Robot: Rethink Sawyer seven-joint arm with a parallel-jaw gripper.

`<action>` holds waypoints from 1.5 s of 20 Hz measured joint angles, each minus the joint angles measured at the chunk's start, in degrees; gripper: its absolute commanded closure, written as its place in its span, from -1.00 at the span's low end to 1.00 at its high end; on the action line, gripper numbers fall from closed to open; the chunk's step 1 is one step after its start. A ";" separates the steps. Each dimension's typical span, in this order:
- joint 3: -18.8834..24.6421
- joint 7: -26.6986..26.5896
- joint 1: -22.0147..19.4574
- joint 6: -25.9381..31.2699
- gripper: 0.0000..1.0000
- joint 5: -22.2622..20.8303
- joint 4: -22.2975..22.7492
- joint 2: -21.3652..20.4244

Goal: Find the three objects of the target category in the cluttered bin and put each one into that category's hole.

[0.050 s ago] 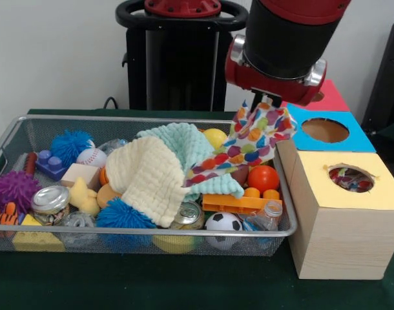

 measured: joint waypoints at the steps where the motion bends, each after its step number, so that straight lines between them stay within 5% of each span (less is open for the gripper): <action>1: 0.27 0.00 0.00 0.01 1.00 -0.01 0.15 -0.08; 11: 1.03 0.00 -0.32 -0.53 1.00 -2.53 3.27 -0.49; 24: 1.11 0.00 -1.82 -10.71 1.00 -7.14 12.68 -0.77; 25: 1.12 0.00 -1.86 -11.15 -1.00 -7.27 13.26 -0.76; 30: 1.20 0.00 -2.09 -11.24 -1.00 -7.33 14.28 -0.56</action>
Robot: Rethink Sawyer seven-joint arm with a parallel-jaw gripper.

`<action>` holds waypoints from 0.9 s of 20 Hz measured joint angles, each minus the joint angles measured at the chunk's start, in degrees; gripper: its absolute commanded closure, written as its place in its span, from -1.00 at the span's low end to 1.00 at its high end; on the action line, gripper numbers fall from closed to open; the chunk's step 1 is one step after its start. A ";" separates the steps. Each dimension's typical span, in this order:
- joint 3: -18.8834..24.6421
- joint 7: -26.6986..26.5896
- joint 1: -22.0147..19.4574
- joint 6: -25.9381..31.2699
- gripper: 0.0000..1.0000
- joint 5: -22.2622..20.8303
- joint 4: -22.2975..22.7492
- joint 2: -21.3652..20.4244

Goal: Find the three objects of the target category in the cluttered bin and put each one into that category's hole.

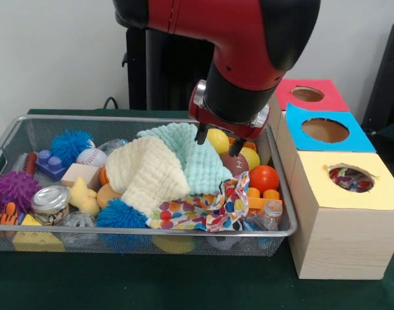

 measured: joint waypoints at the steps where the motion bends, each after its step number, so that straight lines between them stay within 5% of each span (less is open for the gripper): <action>1: 0.04 0.00 -0.08 0.00 -1.00 0.00 0.30 -0.04; 10: 1.59 0.00 -1.04 -1.32 -1.00 -0.02 2.42 -0.13; 18: 5.32 0.00 -2.66 -16.18 -1.00 -0.06 2.64 -0.15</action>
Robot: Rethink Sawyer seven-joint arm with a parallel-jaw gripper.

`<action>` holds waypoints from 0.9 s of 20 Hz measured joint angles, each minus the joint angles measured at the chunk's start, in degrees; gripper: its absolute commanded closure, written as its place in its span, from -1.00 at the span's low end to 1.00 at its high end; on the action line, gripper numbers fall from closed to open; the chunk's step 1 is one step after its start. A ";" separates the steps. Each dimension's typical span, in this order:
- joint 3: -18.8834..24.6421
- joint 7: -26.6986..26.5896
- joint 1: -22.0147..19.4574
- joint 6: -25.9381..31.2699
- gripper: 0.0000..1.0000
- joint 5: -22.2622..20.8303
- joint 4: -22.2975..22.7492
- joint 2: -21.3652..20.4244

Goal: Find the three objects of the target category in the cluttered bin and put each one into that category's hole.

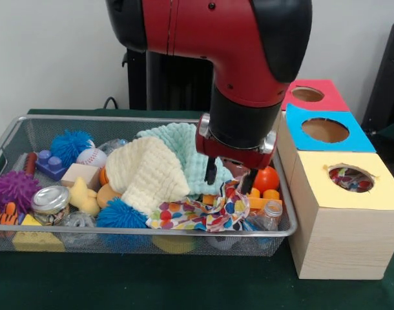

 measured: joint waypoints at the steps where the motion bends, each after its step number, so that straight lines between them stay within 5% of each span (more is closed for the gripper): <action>1: 0.83 0.00 -0.29 -3.28 -1.00 -0.01 0.00 -0.02; 7: 2.18 0.00 -0.30 -7.91 -1.00 -0.05 0.00 -0.02; 18: 1.61 0.00 0.95 -5.31 -1.00 -0.85 -0.51 -0.02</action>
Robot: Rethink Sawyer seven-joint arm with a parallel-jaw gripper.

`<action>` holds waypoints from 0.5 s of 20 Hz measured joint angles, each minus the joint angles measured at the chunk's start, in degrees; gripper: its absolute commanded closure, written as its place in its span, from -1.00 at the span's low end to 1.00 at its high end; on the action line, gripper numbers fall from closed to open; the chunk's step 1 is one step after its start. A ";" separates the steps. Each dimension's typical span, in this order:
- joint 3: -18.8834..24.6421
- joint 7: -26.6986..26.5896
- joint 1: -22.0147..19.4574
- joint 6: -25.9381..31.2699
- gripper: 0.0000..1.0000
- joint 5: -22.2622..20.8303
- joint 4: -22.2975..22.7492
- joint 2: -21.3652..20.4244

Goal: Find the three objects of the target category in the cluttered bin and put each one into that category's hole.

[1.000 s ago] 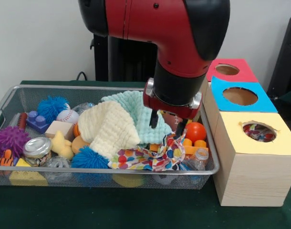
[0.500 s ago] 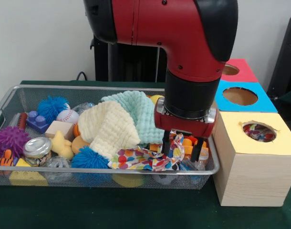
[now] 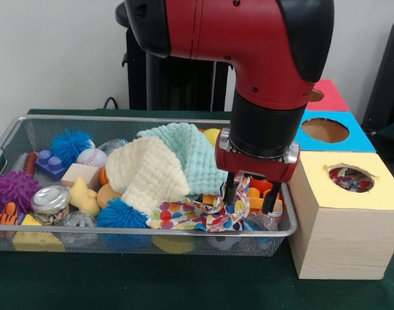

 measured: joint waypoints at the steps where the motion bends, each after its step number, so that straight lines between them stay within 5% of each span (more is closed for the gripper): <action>1: -0.05 0.00 0.11 0.34 -1.00 -0.35 0.00 0.00; 10: -0.26 0.00 0.77 1.13 -1.00 -4.13 0.07 0.10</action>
